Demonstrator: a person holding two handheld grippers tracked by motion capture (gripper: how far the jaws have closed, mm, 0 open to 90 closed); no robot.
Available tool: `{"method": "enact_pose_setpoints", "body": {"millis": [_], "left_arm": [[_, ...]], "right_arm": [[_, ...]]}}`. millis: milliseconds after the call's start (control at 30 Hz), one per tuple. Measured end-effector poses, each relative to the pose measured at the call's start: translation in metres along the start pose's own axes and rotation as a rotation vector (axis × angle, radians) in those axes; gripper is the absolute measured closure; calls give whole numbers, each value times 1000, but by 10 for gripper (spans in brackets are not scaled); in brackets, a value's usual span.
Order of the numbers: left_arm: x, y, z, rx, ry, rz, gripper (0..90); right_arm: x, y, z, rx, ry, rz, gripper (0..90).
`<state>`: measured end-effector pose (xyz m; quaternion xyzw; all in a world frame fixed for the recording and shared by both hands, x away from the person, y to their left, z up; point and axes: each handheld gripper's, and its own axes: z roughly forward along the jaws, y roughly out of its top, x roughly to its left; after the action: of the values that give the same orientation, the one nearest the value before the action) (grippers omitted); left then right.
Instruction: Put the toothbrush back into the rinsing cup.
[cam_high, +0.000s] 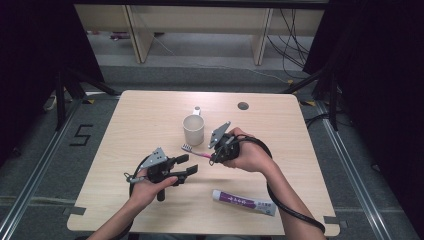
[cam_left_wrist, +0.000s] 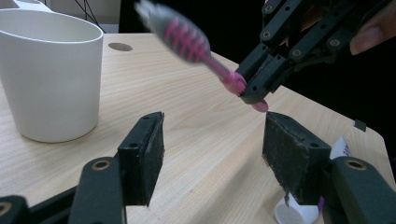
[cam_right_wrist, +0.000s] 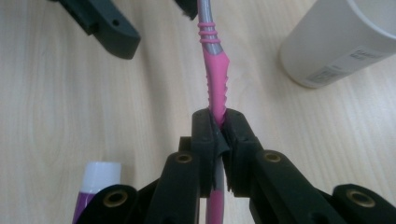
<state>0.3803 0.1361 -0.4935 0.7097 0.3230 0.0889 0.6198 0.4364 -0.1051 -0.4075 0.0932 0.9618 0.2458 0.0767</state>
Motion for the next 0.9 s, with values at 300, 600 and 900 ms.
{"method": "enact_pose_setpoints", "body": {"millis": [300, 600, 900], "left_arm": [[1, 3, -3, -21, 14, 10, 385], [2, 11, -7, -67, 36, 19, 389], [4, 21, -11, -100, 66, 32, 399]], "right_arm": [[-4, -17, -7, -234, -96, 122, 842], [2, -38, -4, -448, -211, 289, 842], [13, -43, 1, -539, -226, 374, 842]]}}
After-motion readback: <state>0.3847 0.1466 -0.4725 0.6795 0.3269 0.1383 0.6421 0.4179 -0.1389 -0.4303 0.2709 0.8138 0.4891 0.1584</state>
